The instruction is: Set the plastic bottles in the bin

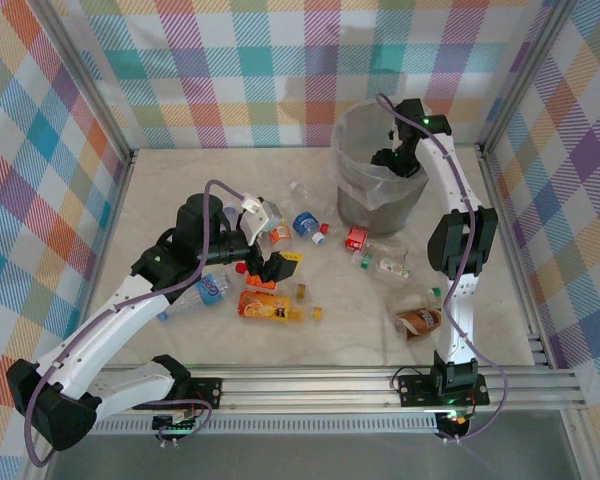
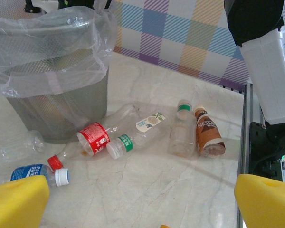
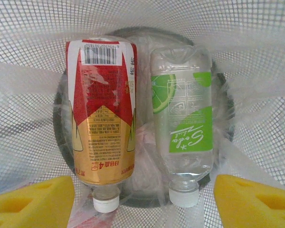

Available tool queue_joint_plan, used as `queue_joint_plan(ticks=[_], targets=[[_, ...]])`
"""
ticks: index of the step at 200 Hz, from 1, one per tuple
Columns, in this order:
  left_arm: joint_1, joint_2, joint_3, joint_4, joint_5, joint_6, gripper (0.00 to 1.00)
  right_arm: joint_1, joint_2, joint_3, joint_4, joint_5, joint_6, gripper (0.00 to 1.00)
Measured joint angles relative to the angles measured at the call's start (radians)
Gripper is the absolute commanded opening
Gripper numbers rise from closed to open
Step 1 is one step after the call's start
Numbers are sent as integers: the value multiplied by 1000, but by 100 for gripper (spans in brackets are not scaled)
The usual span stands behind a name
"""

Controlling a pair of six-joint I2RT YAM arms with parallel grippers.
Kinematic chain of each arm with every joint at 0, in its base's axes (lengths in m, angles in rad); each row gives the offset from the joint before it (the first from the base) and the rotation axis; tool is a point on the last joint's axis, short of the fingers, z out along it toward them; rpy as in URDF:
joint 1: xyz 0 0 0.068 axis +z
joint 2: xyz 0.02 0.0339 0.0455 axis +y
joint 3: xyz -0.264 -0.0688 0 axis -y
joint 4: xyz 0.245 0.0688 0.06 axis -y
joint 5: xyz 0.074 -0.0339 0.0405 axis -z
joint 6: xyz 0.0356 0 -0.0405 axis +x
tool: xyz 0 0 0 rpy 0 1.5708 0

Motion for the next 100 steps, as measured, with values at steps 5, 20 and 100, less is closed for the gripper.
queue_joint_plan(ticks=[5, 20, 100], targets=[[0, 0, 0, 0, 0, 0, 100, 0, -1, 4, 0, -2, 0, 76], [0, 0, 0, 0, -1, 0, 100, 0, -7, 15, 0, -7, -3, 76], [-5, -74, -23, 61, -55, -5, 100, 0, -209, -29, 48, -45, -9, 74]])
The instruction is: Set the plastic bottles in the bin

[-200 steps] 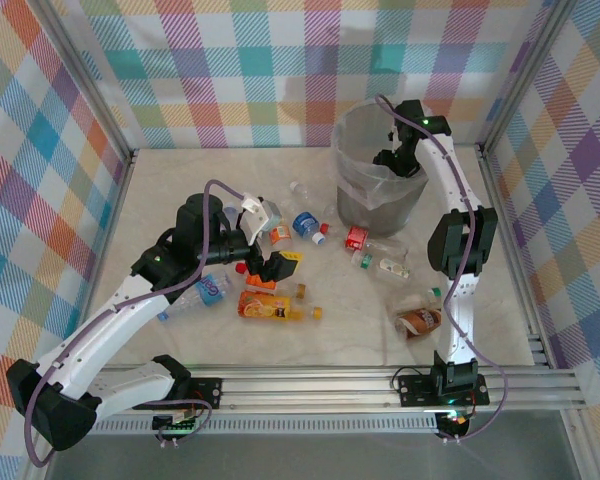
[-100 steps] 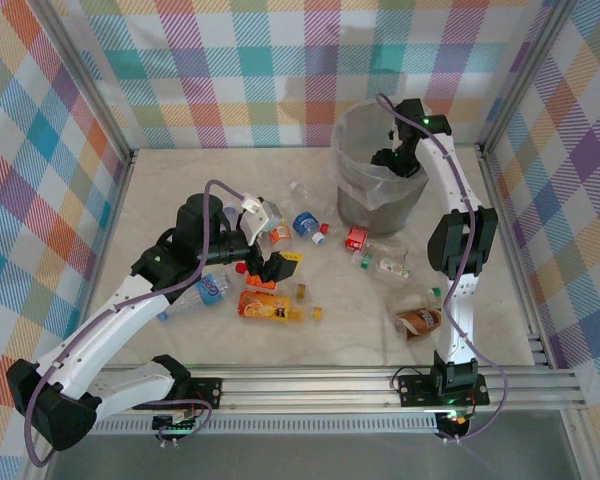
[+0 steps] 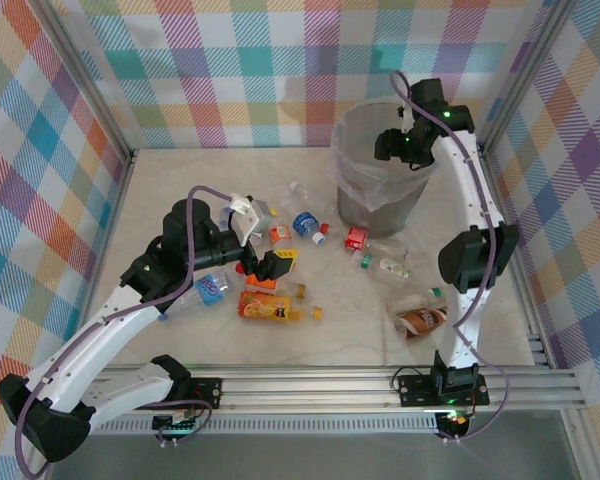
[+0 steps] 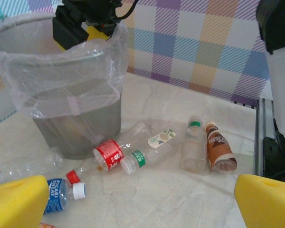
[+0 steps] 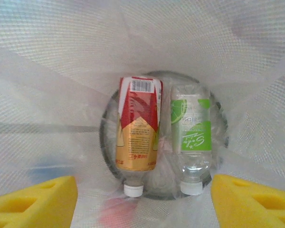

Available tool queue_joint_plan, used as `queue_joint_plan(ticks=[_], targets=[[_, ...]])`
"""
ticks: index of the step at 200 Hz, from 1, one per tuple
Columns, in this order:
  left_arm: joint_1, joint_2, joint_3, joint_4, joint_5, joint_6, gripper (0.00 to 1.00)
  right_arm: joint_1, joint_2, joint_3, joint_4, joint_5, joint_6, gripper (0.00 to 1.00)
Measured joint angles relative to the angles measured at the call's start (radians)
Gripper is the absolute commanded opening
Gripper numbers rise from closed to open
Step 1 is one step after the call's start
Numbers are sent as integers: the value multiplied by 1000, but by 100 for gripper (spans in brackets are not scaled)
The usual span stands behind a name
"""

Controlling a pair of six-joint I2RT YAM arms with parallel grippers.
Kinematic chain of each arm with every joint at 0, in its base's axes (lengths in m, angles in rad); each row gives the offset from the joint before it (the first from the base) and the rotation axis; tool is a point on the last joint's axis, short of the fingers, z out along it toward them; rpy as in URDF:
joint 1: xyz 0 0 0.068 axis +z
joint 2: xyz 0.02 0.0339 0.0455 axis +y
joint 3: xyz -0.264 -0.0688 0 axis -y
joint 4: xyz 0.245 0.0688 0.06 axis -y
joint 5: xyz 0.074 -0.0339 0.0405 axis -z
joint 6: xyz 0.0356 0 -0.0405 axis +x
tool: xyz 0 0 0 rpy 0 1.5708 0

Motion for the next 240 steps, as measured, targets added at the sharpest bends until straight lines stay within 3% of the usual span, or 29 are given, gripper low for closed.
queue_joint_plan(ticks=[62, 135, 204, 240], targets=[[0, 8, 0, -1, 18, 1, 100, 0, -252, -166, 60, -1, -21, 73], [-40, 63, 50, -65, 84, 27, 100, 9, -654, -604, 92, 36, -8, 75], [-116, 74, 87, -134, 92, 38, 100, 9, -929, -1027, 74, 122, 200, 80], [-127, 66, 54, -138, 136, 38, 100, 9, -995, -1205, 56, 172, 365, 74]])
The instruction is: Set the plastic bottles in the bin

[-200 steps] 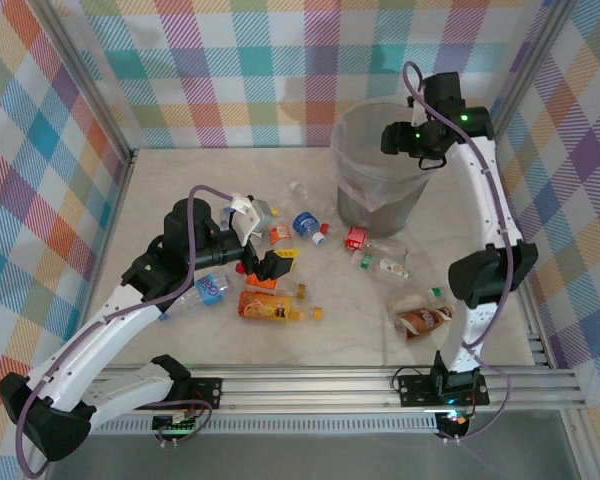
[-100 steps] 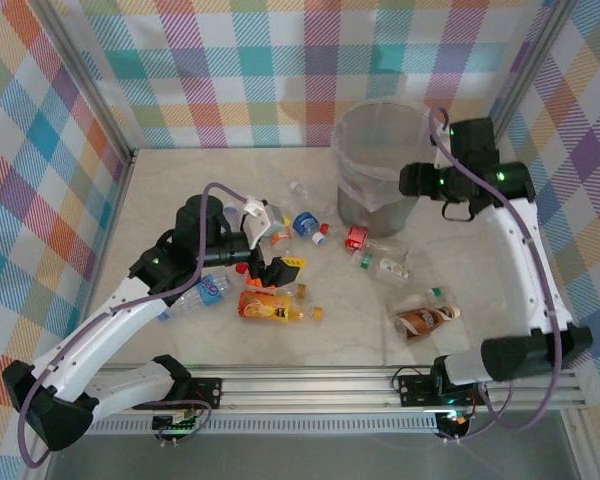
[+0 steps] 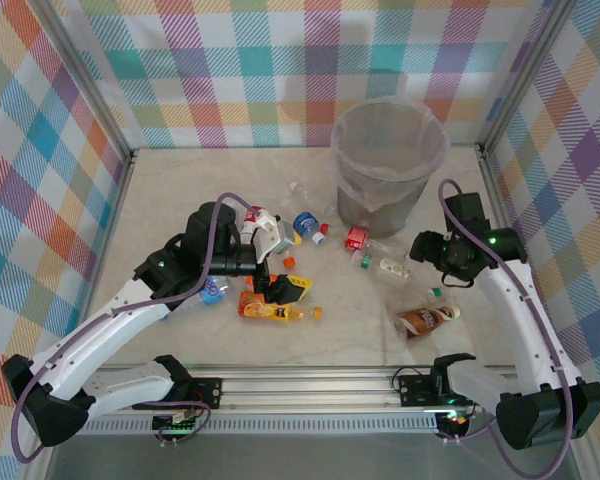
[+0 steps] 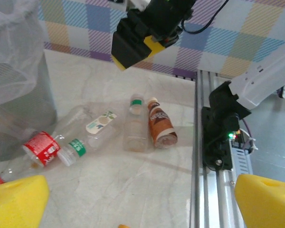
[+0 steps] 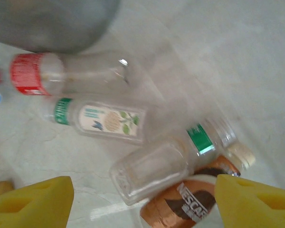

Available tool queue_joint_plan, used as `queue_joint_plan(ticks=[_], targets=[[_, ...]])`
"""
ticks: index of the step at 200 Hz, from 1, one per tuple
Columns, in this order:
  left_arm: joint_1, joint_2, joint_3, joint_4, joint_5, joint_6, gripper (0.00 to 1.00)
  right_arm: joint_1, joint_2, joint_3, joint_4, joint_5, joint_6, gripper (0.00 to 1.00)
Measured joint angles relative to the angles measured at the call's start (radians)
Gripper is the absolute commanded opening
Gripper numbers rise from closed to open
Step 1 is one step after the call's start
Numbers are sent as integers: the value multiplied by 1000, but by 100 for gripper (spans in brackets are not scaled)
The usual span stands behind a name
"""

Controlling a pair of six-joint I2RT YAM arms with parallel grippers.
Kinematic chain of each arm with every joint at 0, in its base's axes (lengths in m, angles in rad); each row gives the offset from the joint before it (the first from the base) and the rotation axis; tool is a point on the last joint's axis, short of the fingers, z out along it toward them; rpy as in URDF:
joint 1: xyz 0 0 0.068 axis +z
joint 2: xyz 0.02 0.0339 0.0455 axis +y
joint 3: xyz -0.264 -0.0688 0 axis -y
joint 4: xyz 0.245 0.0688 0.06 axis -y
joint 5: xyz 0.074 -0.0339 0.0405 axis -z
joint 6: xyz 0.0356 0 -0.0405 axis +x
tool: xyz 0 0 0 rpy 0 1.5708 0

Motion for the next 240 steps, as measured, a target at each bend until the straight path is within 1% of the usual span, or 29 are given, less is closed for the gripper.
queue_joint_plan(ticks=[8, 33, 42, 68, 106, 180, 240], targets=[[-2, 2, 0, -1, 17, 0, 100, 0, -13, -30, -4, 11, 37, 74], [-16, 16, 0, -10, 66, 1, 100, 0, -43, -91, -37, 51, 138, 68], [-21, 21, 0, -20, 77, 1, 100, 0, -52, -104, -45, 66, 172, 67], [-31, 26, -1, -33, 86, 13, 100, 0, -94, -163, -72, 92, 272, 66], [-32, 26, -1, -49, 85, 16, 100, -13, -143, -262, -96, 89, 377, 64], [-32, 18, -1, -76, 65, 36, 100, -22, -166, -454, -5, -27, 499, 64], [-32, 14, -1, -79, 49, 39, 100, -22, -187, -579, 140, -97, 546, 67]])
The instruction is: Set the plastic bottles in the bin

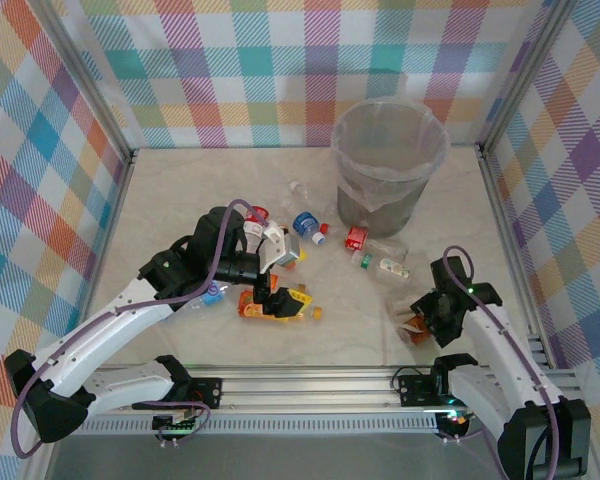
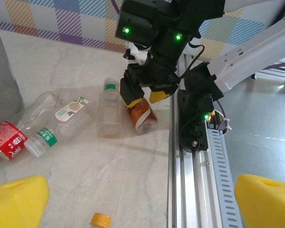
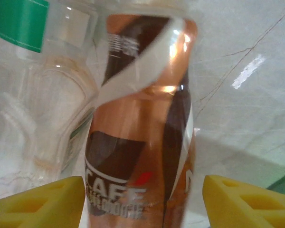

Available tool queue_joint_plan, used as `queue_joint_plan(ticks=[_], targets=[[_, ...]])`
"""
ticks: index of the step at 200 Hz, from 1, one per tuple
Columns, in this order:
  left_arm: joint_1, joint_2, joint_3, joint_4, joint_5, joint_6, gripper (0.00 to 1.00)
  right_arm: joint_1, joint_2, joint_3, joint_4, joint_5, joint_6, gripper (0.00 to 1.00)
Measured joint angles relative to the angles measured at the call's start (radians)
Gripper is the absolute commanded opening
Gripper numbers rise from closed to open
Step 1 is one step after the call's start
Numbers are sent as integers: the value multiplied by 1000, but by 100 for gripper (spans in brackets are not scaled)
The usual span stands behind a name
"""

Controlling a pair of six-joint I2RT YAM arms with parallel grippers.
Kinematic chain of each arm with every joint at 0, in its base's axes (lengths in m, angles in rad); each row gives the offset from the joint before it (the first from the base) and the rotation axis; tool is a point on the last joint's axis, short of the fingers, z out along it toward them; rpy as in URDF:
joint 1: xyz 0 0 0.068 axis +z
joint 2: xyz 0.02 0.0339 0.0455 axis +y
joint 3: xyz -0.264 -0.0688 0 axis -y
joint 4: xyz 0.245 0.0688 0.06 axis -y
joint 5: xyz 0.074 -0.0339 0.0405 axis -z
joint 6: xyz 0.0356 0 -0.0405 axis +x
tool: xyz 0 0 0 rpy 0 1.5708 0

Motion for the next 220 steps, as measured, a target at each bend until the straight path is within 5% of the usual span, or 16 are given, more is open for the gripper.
queue_joint_plan(ticks=[73, 103, 220], targets=[[0, 1, 0, -16, -14, 4, 100, 0, 12, -65, 106, -14, 8, 68], [0, 2, 0, -20, -20, 7, 100, 0, 11, -66, 118, 5, 8, 62], [0, -18, -26, 9, -51, -9, 100, -1, -118, 23, 22, 206, -27, 57]])
